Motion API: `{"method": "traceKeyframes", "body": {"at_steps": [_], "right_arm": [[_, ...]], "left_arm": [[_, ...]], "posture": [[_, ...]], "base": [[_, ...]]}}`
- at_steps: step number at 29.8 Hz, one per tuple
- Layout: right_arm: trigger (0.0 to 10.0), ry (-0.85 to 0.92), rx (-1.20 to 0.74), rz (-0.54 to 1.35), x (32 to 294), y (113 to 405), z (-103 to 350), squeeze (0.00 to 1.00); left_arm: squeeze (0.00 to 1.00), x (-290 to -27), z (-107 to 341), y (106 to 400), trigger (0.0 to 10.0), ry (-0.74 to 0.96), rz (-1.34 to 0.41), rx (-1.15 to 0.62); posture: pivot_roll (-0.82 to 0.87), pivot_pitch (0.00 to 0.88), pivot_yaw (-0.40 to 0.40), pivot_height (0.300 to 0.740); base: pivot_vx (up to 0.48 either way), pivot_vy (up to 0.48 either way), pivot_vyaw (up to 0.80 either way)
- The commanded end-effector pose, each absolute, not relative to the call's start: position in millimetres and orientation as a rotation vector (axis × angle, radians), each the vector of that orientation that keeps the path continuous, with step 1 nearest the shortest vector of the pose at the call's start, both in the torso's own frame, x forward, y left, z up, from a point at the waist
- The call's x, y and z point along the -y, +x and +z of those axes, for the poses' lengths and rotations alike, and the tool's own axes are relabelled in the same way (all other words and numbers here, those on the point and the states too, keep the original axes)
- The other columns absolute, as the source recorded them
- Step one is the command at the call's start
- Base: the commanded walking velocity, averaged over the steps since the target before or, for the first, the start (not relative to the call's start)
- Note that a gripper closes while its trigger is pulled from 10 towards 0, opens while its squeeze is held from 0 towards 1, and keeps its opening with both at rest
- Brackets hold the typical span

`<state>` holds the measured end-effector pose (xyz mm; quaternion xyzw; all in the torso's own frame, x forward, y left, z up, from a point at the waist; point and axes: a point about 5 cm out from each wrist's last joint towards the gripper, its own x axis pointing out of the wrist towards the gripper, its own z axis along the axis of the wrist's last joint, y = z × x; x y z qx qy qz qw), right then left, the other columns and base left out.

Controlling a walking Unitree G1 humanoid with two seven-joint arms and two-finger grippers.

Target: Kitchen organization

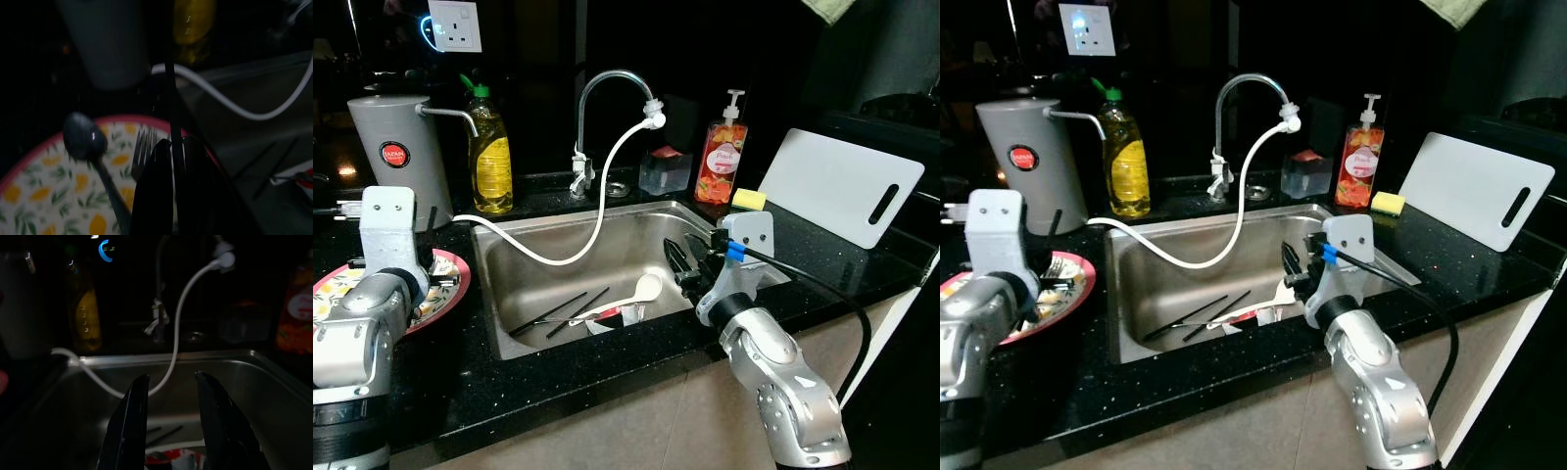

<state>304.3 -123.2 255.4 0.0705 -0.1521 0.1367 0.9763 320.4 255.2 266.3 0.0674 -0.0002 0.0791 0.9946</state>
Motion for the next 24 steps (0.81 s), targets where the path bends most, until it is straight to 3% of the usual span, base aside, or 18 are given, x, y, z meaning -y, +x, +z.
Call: {"method": "traceKeyframes", "body": {"at_steps": [1,5,8,12,16,24], "right_arm": [[10.0,0.230,0.296,0.266,128.7,305.9,257.1,0.00],[10.0,0.418,0.310,0.318,131.6,305.5,267.0,0.00],[10.0,0.464,0.315,0.371,128.9,303.6,270.9,0.00],[10.0,0.547,0.341,0.585,112.8,290.0,282.0,0.00],[10.0,0.570,0.366,0.732,101.1,276.5,289.8,0.00],[10.0,0.679,0.405,0.837,102.3,265.1,300.8,0.00]], "left_arm": [[0.00,-245.4,278.6,316.5,10.0,0.188,0.080,0.091],[0.00,-215.1,296.3,306.7,10.0,0.156,-0.149,0.255],[0.00,-203.9,298.8,303.4,10.0,0.147,-0.230,0.284],[0.00,-171.4,299.1,296.1,10.0,0.136,-0.460,0.324],[0.00,-153.6,296.3,293.9,10.0,0.146,-0.573,0.331],[0.00,-145.2,296.4,289.2,10.0,0.116,-0.661,0.342]], "posture": [[-0.06,0.000,-0.038,0.740],[-0.06,0.000,-0.037,0.740],[-0.06,0.000,-0.037,0.740],[-0.07,0.000,-0.041,0.740],[-0.07,0.000,-0.038,0.740],[-0.08,0.000,-0.034,0.740]], "base": [[0.000,0.000,0.00],[0.000,0.000,0.00],[0.000,0.000,0.00],[0.000,0.000,0.00],[0.000,0.000,0.00],[0.000,0.000,0.00]]}}
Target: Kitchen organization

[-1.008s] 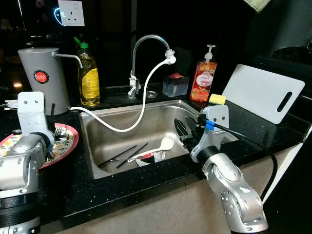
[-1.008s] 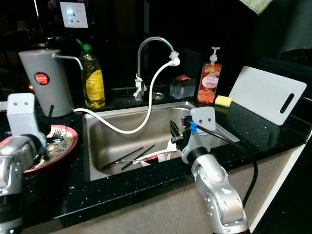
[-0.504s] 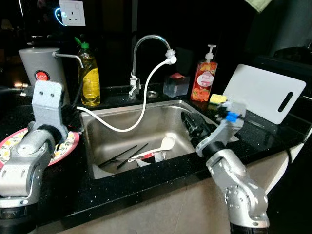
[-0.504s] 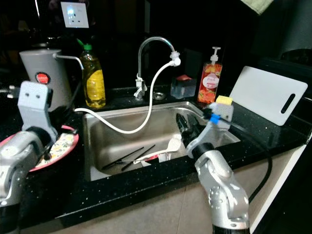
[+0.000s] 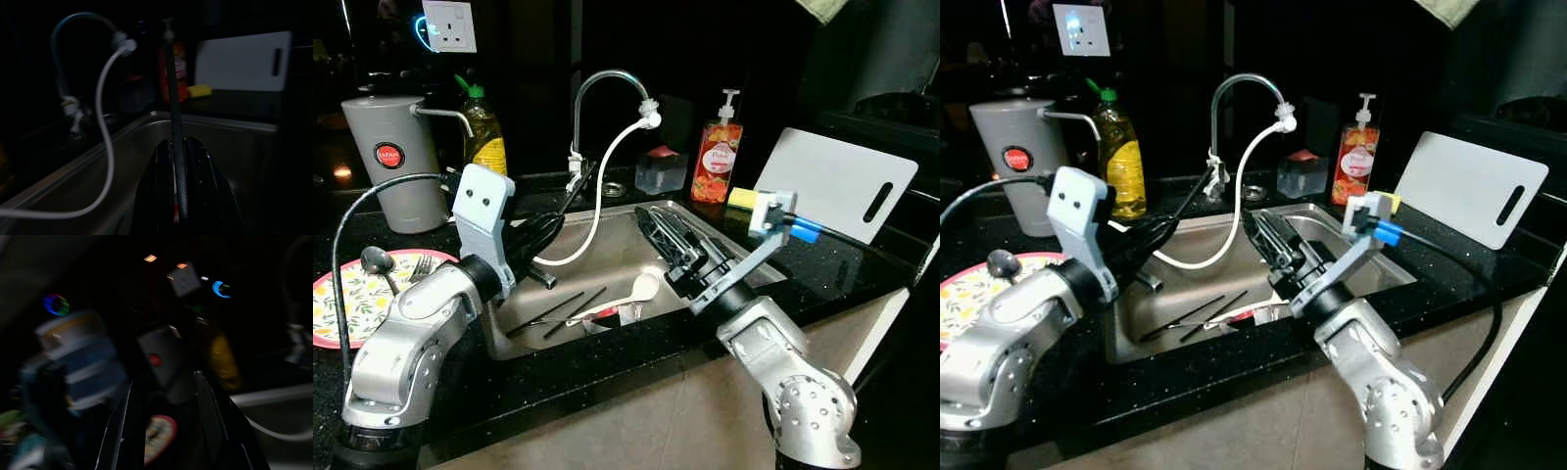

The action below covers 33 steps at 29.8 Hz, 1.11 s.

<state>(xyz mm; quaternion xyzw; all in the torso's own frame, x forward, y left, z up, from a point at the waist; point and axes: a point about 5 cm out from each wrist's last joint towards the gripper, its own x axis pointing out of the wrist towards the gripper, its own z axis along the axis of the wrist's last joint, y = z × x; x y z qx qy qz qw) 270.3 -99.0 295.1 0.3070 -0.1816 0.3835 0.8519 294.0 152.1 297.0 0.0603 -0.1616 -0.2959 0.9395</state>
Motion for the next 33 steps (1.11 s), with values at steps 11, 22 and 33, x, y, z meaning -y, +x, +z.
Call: {"method": "traceKeyframes", "body": {"at_steps": [11,22,33], "right_arm": [[10.0,0.775,0.433,0.983,104.6,254.0,310.7,0.00],[10.0,0.871,0.391,0.997,103.5,250.8,309.1,0.00],[10.0,0.899,0.365,0.959,110.4,256.5,304.5,0.00]], "left_arm": [[0.00,-134.7,294.0,283.0,10.0,0.127,-0.773,0.350],[0.00,-114.9,303.6,271.5,10.0,0.049,-0.925,0.423],[0.00,-115.1,313.1,265.0,10.0,-0.003,-0.973,0.475]], "posture": [[-0.09,0.000,-0.037,0.740],[-0.09,0.000,-0.037,0.740],[-0.09,0.000,-0.036,0.740]], "base": [[0.000,0.000,0.00],[0.000,0.000,0.00],[0.000,0.000,0.00]]}}
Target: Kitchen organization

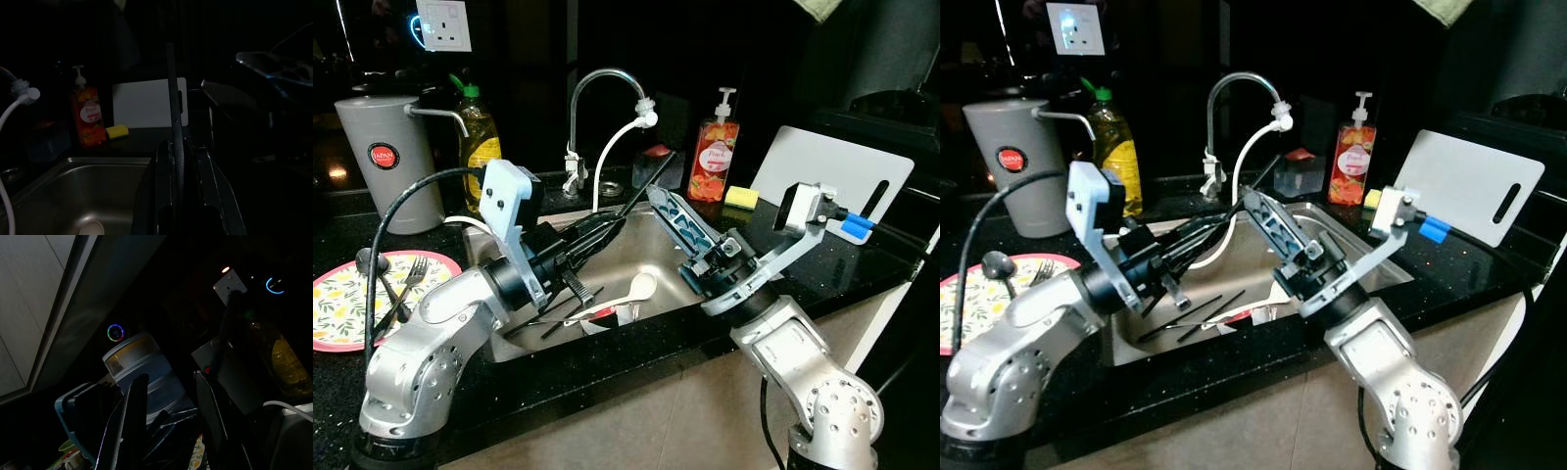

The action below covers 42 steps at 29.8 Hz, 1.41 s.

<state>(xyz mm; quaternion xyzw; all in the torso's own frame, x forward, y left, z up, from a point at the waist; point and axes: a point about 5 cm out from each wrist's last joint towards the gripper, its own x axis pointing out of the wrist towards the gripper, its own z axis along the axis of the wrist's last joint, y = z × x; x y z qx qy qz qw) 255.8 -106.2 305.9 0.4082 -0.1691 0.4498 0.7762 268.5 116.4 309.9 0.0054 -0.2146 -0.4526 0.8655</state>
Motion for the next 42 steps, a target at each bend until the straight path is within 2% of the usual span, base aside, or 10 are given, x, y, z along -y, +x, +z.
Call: {"method": "traceKeyframes", "body": {"at_steps": [1,26,27,28,29,31,32,34,35,42], "right_arm": [[10.0,0.900,0.363,0.956,110.9,256.7,304.3,0.00],[10.0,0.905,0.347,0.919,112.2,260.3,304.7,0.00],[8.8,0.905,0.347,0.920,112.3,260.2,304.9,0.00],[8.8,0.905,0.347,0.920,112.3,260.2,304.9,0.00],[6.1,0.905,0.348,0.921,112.4,260.0,305.1,0.00],[6.1,0.905,0.348,0.921,112.4,260.0,305.1,0.00],[3.5,0.905,0.348,0.921,112.5,259.9,305.3,0.00],[0.6,0.906,0.350,0.923,112.8,259.5,305.7,0.00],[0.0,0.909,0.352,0.924,113.0,259.4,305.9,0.00],[0.0,0.913,0.357,0.920,113.9,259.2,306.3,0.00]], "left_arm": [[0.00,-115.0,313.2,264.1,10.0,-0.006,-0.981,0.476],[0.00,-108.6,307.7,253.9,10.0,0.014,-1.080,0.440],[0.00,-108.5,307.6,254.2,10.0,0.015,-1.080,0.438],[0.00,-108.5,307.6,254.2,10.0,0.015,-1.080,0.438],[0.00,-108.3,307.5,254.2,10.0,0.015,-1.081,0.437],[0.00,-108.3,307.5,254.2,10.0,0.015,-1.081,0.437],[0.00,-108.0,307.2,254.2,10.0,0.015,-1.082,0.435],[0.00,-107.8,306.7,254.4,10.0,0.017,-1.081,0.431],[0.00,-107.9,306.6,254.6,10.0,0.017,-1.080,0.430],[0.00,-108.4,306.9,255.3,10.0,0.021,-1.071,0.431]], "posture": [[-0.09,0.000,-0.036,0.740],[-0.09,0.000,-0.039,0.740],[-0.09,0.000,-0.039,0.740],[-0.09,0.000,-0.039,0.740],[-0.09,0.000,-0.039,0.740],[-0.09,0.000,-0.039,0.740],[-0.09,0.000,-0.039,0.740],[-0.09,0.000,-0.039,0.740],[-0.09,0.000,-0.039,0.740],[-0.09,0.000,-0.040,0.740]], "base": [[0.000,0.000,0.00],[0.000,0.000,0.00],[0.000,0.000,0.00],[0.000,0.000,0.00],[0.000,0.000,0.00],[0.000,0.000,0.00],[0.000,0.000,0.00],[0.000,0.000,0.00],[0.000,0.000,0.00],[0.000,0.000,0.00]]}}
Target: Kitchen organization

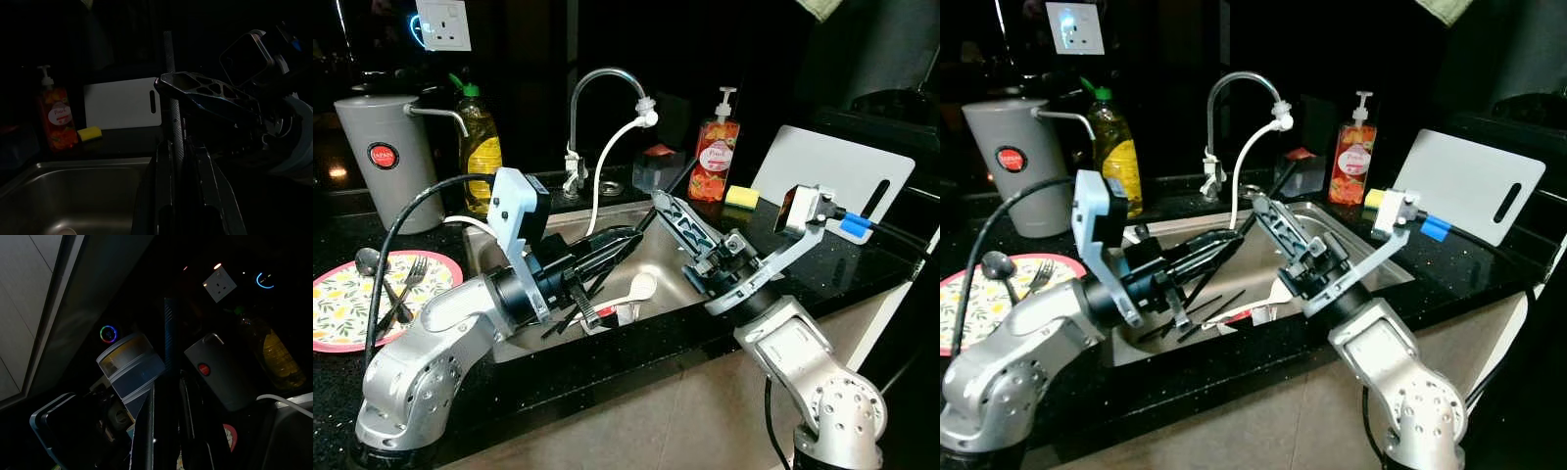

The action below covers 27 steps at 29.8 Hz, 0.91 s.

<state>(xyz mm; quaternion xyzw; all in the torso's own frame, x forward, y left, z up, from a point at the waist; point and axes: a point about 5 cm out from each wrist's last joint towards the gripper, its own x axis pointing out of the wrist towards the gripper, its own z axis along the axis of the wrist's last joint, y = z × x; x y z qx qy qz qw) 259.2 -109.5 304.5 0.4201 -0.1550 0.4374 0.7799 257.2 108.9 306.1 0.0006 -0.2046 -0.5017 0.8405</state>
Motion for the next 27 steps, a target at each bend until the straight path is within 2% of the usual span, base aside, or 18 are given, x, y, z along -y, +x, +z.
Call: {"method": "traceKeyframes", "body": {"at_steps": [1,6,7,8,15,16,21,23,25,27], "right_arm": [[0.0,0.915,0.360,0.924,113.9,258.9,306.6,0.00],[0.0,0.916,0.362,0.928,113.8,258.7,306.8,0.00],[3.8,0.909,0.356,0.923,113.6,259.1,306.0,0.00],[10.0,0.898,0.348,0.916,113.2,259.9,304.9,0.00],[10.0,0.882,0.336,0.900,112.4,261.6,303.2,0.00],[10.0,0.877,0.333,0.881,113.1,263.6,302.1,0.00],[10.0,0.858,0.320,0.794,115.7,273.5,297.2,0.00],[10.0,0.837,0.311,0.721,116.4,284.9,293.1,0.00],[10.0,0.807,0.292,0.585,117.1,309.6,285.0,0.00],[10.0,0.804,0.284,0.539,117.5,318.1,282.1,0.00]], "left_arm": [[0.00,-108.5,307.0,256.1,10.0,0.026,-1.065,0.431],[0.00,-109.1,307.1,258.8,10.0,0.036,-1.039,0.427],[0.00,-110.0,307.8,261.0,10.0,0.032,-1.017,0.430],[1.00,-111.0,308.5,263.4,10.0,0.015,-1.000,0.428],[1.00,-115.9,313.9,267.2,10.0,-0.021,-0.958,0.443],[0.00,-119.1,316.6,266.3,10.0,-0.041,-0.954,0.456],[0.00,-127.3,321.3,264.4,10.0,-0.075,-0.942,0.487],[0.00,-130.9,322.8,264.8,10.0,-0.097,-0.927,0.496],[0.00,-136.2,324.1,267.2,10.0,-0.121,-0.890,0.502],[0.00,-137.5,323.9,268.4,10.0,-0.123,-0.877,0.501]], "posture": [[-0.09,0.000,-0.039,0.740],[-0.09,0.000,-0.039,0.740],[-0.09,0.000,-0.039,0.740],[-0.09,0.000,-0.039,0.740],[-0.09,0.000,-0.038,0.740],[-0.09,0.000,-0.037,0.740],[-0.09,0.000,-0.035,0.740],[-0.09,0.000,-0.031,0.740],[-0.09,0.000,-0.030,0.740],[-0.09,0.000,-0.030,0.740]], "base": [[0.000,0.000,0.00],[0.000,0.000,0.00],[0.000,0.000,0.00],[0.000,0.000,0.00],[0.000,0.000,0.00],[0.000,0.000,0.00],[0.000,0.000,0.00],[0.000,0.000,0.00],[0.000,0.000,0.00],[0.000,0.000,0.00]]}}
